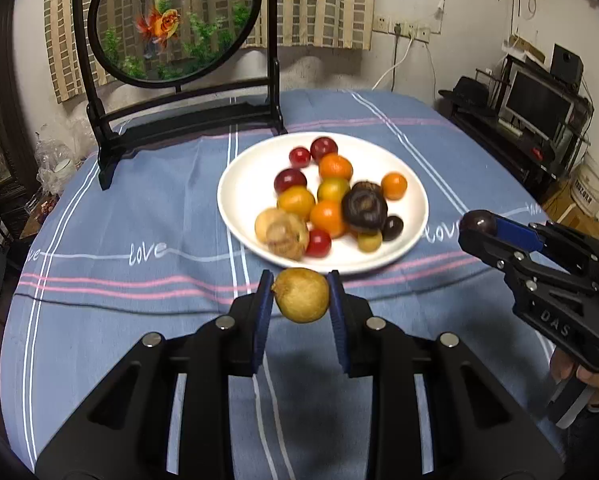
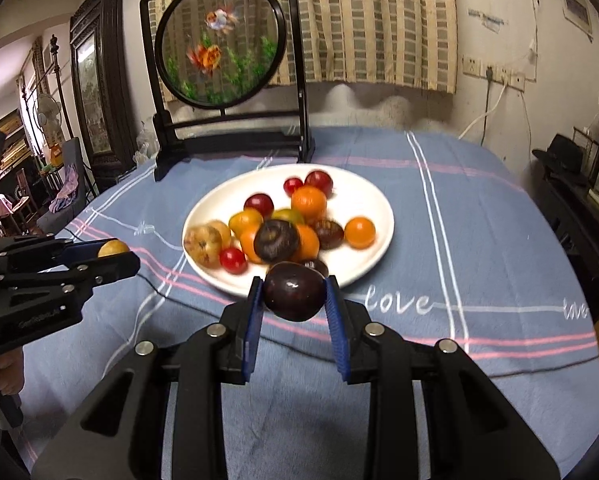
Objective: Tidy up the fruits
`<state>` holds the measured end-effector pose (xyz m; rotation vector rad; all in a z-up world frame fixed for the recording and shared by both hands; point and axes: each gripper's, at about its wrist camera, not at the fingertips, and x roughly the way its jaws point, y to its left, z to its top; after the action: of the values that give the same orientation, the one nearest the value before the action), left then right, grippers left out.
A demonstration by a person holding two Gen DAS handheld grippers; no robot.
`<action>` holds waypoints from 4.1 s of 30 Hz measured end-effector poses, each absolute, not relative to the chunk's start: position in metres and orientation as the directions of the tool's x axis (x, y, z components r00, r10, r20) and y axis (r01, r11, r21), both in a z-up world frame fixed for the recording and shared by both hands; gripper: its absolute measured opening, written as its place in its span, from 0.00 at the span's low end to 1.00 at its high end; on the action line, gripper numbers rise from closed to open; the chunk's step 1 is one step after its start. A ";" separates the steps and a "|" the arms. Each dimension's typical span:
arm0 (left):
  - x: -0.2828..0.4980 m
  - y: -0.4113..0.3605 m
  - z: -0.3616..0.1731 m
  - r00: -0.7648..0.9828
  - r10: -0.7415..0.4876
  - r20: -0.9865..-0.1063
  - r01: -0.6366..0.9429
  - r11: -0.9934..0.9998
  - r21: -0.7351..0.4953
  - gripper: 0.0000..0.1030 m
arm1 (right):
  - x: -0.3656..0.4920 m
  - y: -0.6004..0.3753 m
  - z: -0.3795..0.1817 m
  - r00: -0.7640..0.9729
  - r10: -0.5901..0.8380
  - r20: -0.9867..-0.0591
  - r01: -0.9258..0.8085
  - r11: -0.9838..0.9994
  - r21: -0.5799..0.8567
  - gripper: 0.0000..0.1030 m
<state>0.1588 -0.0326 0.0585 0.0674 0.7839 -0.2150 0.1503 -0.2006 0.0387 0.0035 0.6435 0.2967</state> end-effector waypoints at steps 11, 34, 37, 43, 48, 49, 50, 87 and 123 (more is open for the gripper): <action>0.234 -0.041 0.065 0.704 -0.120 -0.700 0.183 0.983 0.016 0.27 | 0.201 -0.182 0.041 0.774 0.251 -0.581 -0.279 0.959 0.042 0.30; 0.297 -0.054 0.017 0.644 -0.091 -0.760 0.156 0.988 0.014 0.27 | 0.260 -0.160 0.012 0.768 0.187 -0.612 -0.270 0.962 -0.045 0.32; 0.298 -0.056 0.014 0.637 -0.092 -0.765 0.152 0.988 0.008 0.28 | 0.262 -0.157 0.012 0.775 0.166 -0.610 -0.262 0.963 -0.070 0.36; 0.297 -0.054 0.013 0.638 -0.088 -0.765 0.137 0.991 0.000 0.41 | 0.262 -0.159 0.012 0.776 0.164 -0.609 -0.261 0.963 -0.073 0.37; 0.291 -0.048 0.016 0.644 -0.088 -0.760 0.114 0.993 -0.018 0.61 | 0.258 -0.164 0.014 0.773 0.165 -0.613 -0.251 0.967 -0.055 0.38; 0.289 -0.047 0.018 0.644 -0.088 -0.760 0.113 0.993 -0.019 0.64 | 0.257 -0.166 0.015 0.770 0.167 -0.616 -0.248 0.968 -0.047 0.38; 0.287 -0.047 0.019 0.646 -0.085 -0.759 0.110 0.994 -0.018 0.65 | 0.255 -0.168 0.016 0.767 0.170 -0.619 -0.245 0.969 -0.037 0.38; 0.121 -0.043 0.021 0.691 -0.101 -0.716 0.133 0.991 -0.012 0.90 | 0.112 -0.199 -0.004 0.708 0.129 -0.694 -0.121 0.991 0.060 0.57; 0.119 -0.034 -0.036 0.602 -0.098 -0.792 0.117 0.993 -0.034 0.94 | 0.106 -0.197 -0.044 0.577 0.148 -0.803 -0.161 0.985 0.065 0.80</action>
<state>0.1191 -0.0341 -0.0359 0.0222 0.9160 -0.1242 0.1056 -0.1971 -0.0442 -0.0153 0.9379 0.1809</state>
